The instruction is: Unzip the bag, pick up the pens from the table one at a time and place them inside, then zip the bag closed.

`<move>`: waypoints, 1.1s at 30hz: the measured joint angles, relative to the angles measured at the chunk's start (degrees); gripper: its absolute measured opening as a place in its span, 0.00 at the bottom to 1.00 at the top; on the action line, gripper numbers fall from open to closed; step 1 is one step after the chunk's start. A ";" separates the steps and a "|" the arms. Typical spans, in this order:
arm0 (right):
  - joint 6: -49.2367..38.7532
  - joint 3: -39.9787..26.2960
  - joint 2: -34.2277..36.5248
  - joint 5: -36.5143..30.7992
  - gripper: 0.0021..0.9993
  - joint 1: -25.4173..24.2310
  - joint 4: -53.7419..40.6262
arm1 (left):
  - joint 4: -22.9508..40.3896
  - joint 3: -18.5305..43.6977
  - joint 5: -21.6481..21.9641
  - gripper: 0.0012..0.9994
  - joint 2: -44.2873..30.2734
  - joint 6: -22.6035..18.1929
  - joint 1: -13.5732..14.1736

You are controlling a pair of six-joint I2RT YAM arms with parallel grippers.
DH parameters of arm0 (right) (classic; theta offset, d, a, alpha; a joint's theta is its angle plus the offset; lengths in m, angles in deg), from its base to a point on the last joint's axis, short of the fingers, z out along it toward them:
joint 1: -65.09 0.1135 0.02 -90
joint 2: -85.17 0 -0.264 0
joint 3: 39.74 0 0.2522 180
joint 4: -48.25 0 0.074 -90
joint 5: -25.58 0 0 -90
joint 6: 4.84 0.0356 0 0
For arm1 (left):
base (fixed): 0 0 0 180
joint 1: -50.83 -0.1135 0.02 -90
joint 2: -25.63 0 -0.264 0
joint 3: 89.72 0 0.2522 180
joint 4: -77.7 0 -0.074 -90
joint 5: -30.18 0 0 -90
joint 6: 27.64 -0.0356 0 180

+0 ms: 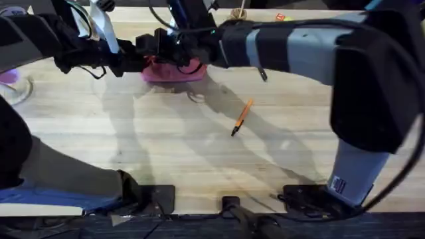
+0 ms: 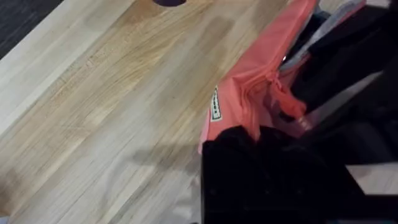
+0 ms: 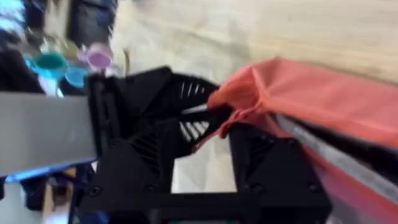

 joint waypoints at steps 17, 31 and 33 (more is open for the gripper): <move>-22.48 -0.91 -13.22 -11.56 1.00 -1.41 -22.90 | -0.20 0.00 -2.43 0.04 0.01 0.04 0.48; -41.13 -6.92 -13.96 -13.27 1.00 -6.78 -30.56 | 1.52 0.00 -5.38 0.04 0.00 -1.73 6.31; -44.73 -8.27 -13.96 -13.28 1.00 -6.75 -32.58 | 1.53 0.00 -5.66 0.04 0.02 -1.88 6.88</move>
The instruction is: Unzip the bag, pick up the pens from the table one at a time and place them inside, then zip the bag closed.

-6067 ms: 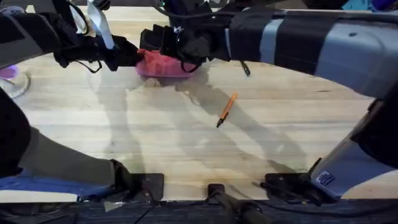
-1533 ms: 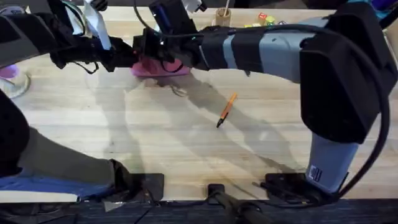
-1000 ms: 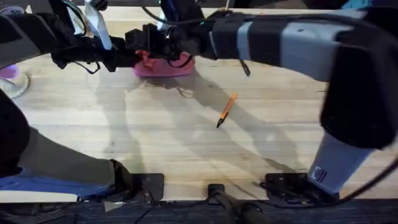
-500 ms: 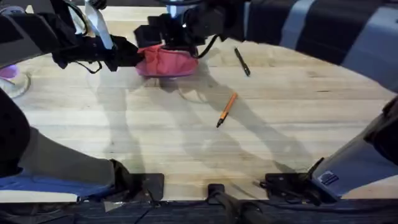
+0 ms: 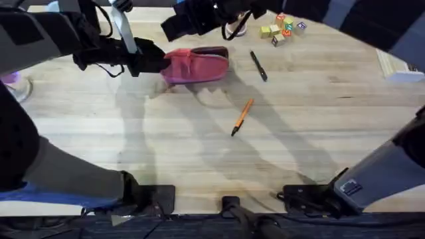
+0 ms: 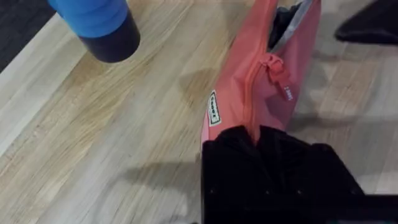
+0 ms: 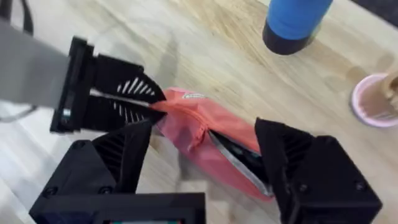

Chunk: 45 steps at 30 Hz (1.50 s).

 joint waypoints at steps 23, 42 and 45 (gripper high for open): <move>-18.92 -2.94 0.00 -5.67 0.12 -0.33 -8.13 | -0.26 0.00 -2.26 0.99 -0.02 -0.46 0.64; -32.01 -10.87 0.05 -4.96 0.03 -1.40 -14.38 | -0.26 0.00 -2.64 0.99 -0.02 -0.46 0.64; -41.45 -10.92 1.39 -0.96 0.03 -1.40 -15.94 | -0.26 0.00 -2.64 0.99 -0.02 -0.46 0.64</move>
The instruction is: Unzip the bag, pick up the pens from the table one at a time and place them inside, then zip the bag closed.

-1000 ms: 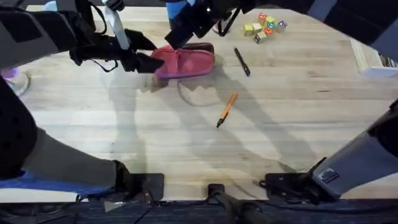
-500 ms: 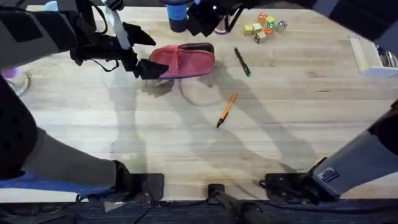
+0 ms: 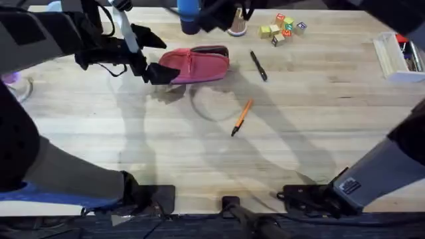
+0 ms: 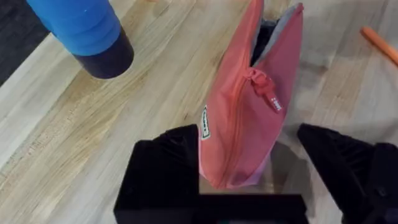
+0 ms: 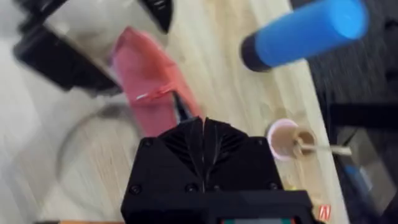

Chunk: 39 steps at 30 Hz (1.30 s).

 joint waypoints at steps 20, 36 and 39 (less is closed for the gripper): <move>-18.04 0.00 8.17 2.99 0.03 -0.17 -1.10 | 0.04 0.00 -0.01 0.99 0.01 0.00 0.00; -18.32 0.00 11.54 2.99 0.03 -1.27 0.66 | 0.04 -0.01 0.00 0.99 0.00 0.00 0.00; -18.29 0.00 12.34 3.01 0.03 -1.63 1.49 | 0.04 -0.02 -0.02 0.99 0.02 0.00 0.00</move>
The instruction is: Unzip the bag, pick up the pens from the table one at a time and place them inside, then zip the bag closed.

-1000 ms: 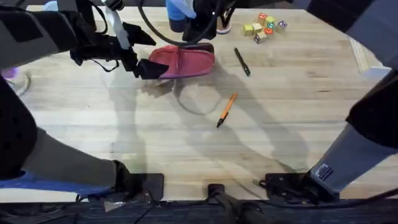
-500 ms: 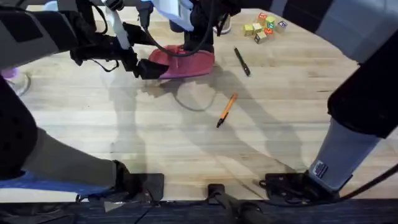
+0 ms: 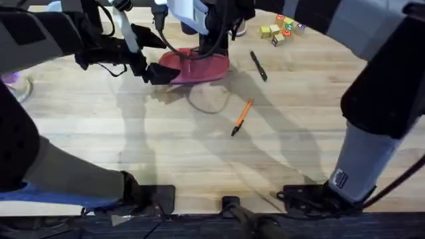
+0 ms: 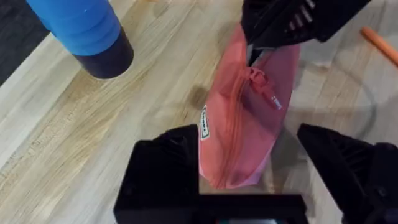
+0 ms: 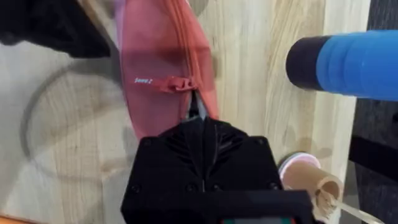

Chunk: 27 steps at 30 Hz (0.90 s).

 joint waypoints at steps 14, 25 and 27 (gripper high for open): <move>1.79 0.00 3.60 0.19 0.03 0.03 0.23 | 0.00 0.00 0.00 0.99 -0.02 0.00 0.00; 2.21 -0.02 3.60 0.15 0.96 0.03 0.36 | 0.00 0.02 0.02 0.99 -0.02 0.00 0.00; 2.23 -0.04 3.60 0.18 0.99 0.01 0.34 | 0.00 0.02 0.02 0.99 0.00 0.00 0.00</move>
